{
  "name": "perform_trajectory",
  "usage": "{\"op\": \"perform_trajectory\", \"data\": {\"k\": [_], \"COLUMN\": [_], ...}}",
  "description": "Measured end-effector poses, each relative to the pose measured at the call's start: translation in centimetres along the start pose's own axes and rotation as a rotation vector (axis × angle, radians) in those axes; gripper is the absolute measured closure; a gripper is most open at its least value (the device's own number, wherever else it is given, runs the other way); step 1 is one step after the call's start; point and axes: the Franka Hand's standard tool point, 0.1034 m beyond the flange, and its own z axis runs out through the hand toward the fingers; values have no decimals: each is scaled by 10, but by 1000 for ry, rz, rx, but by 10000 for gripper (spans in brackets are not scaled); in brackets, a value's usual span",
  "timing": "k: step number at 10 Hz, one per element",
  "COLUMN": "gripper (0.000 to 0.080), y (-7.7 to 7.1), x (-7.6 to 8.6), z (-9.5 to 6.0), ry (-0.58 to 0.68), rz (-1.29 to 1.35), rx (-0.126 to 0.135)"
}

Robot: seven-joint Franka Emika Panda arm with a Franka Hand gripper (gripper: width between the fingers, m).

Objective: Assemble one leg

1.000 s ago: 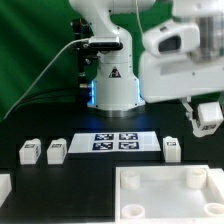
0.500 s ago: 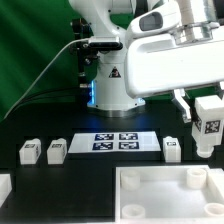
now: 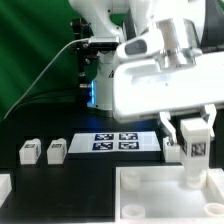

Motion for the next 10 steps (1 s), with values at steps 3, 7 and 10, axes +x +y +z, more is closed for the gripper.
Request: {"op": "perform_trajectory", "data": {"k": [3, 7, 10], "gripper": [509, 509, 508], "y": [-7, -15, -15], "x": [4, 6, -6], "z": [27, 33, 37], "ry": [-14, -12, -27], "rz": [12, 15, 15], "rx": [14, 21, 21]}}
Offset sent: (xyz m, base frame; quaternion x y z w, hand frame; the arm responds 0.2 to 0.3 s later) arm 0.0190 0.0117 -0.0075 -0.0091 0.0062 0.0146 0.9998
